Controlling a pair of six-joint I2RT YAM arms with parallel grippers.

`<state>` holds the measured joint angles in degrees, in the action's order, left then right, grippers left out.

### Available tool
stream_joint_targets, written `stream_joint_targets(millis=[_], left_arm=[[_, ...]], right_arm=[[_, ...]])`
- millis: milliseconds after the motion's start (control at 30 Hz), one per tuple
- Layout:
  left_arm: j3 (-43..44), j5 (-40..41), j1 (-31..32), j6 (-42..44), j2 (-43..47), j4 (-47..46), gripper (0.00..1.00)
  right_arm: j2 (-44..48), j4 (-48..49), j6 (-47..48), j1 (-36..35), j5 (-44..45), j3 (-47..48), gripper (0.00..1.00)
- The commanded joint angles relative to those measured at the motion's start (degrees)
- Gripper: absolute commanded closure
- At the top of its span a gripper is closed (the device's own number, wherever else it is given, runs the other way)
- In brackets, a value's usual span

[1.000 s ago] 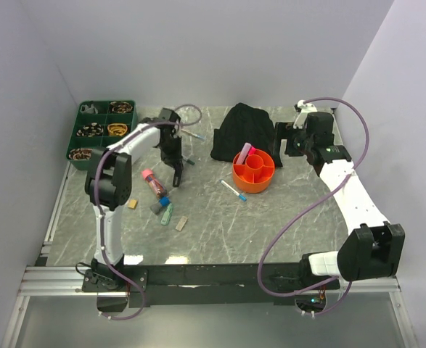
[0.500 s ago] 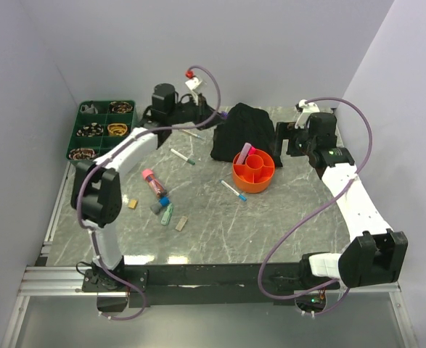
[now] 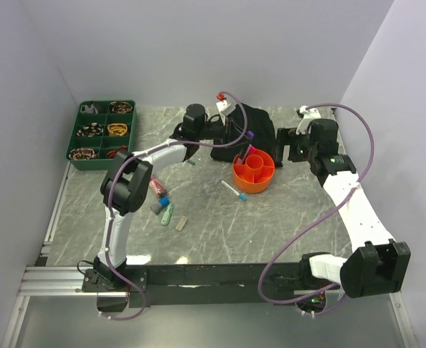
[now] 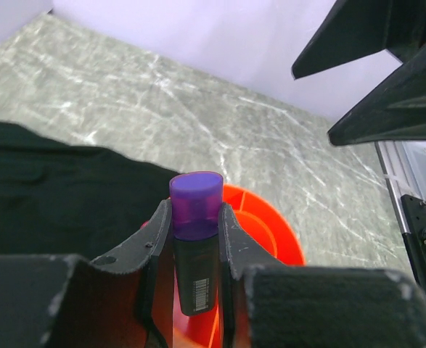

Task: Sort the stationery into containers
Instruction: Place the pen in the storage box.

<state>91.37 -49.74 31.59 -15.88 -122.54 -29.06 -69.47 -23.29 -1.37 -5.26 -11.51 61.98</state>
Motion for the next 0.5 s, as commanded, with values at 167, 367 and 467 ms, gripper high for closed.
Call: stream_joint_targets(millis=[167, 367, 467], left_arm=[[-0.39, -0.89, 0.66, -3.63, -1.74, -11.19, 0.99], [-5.76, -1.07, 0.66, -1.18, -0.60, -12.78, 0.99], [-6.64, -1.59, 0.57, 0.76, -0.68, -12.43, 0.97]], right_arm=[[2.59, -1.85, 0.84, 0.16, -0.09, -0.72, 0.01], [1.01, -1.24, 1.81, 0.16, -0.18, -0.45, 0.01], [0.30, -0.88, 1.45, 0.16, -0.79, -0.28, 0.01]])
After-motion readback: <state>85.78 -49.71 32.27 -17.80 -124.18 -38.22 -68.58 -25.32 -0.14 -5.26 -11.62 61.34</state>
